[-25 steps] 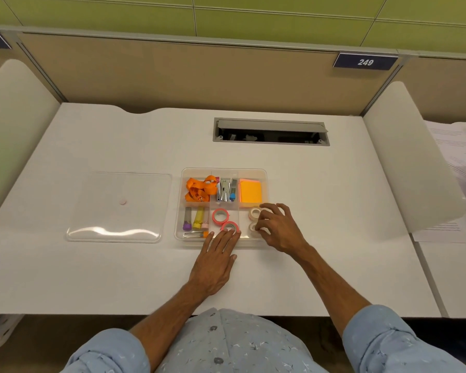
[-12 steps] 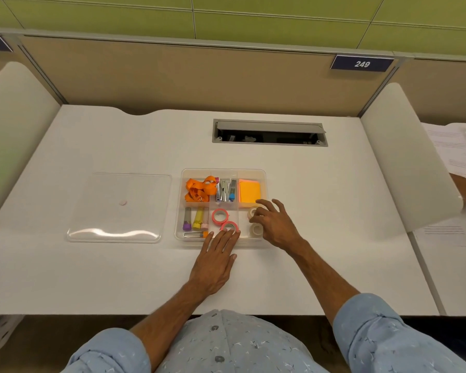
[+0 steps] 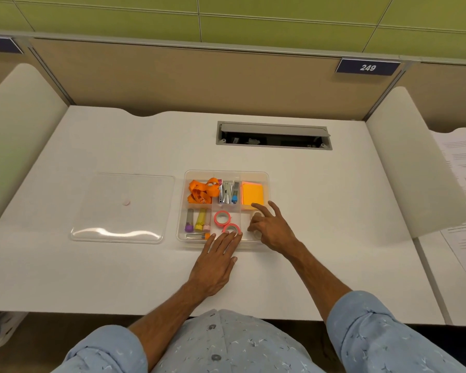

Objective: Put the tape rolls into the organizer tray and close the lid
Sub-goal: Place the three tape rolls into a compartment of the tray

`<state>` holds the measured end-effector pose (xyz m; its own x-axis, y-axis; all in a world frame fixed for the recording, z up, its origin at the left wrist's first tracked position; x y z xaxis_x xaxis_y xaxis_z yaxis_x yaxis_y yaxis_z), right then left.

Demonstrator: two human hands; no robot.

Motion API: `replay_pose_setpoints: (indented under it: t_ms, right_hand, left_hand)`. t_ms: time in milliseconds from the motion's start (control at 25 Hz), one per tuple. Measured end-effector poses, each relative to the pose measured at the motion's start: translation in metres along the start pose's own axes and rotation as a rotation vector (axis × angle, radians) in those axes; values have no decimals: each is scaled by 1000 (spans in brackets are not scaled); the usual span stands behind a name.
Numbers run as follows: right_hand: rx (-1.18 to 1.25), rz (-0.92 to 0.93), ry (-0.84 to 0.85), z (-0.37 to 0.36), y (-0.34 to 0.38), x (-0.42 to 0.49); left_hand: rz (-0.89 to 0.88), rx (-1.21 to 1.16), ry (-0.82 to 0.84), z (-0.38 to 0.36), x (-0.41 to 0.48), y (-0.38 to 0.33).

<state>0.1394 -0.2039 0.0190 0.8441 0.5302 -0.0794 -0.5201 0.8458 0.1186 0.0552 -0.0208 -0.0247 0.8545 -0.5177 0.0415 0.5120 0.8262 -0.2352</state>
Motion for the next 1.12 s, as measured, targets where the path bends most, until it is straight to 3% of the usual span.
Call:
replay_pose_setpoints:
  t_ms: [560,800,960,1120]
  right_hand:
    - [18,-32,8,-4,2,-2]
    - [127,-105,-182,15,6,-1]
    - [171,-172,-300,26,11,14]
    - [151,-181,-314,32,37,50]
  left_hand:
    - [0,-11,1,-3,0,0]
    - [-8,-6,10,-4,0,0]
    - [-14,-36,-61,10,-2,3]
    - [108,-63,-212,43,-19,48]
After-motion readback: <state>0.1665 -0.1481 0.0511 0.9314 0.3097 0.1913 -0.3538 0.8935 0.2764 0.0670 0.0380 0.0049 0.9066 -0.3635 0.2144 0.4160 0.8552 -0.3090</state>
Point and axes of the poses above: each hand's wrist, its own x-axis towards the middle knuckle, its own z-axis out of the back of the hand, y = z × x, the point moved 6 cm from there along x, towards the middle knuckle
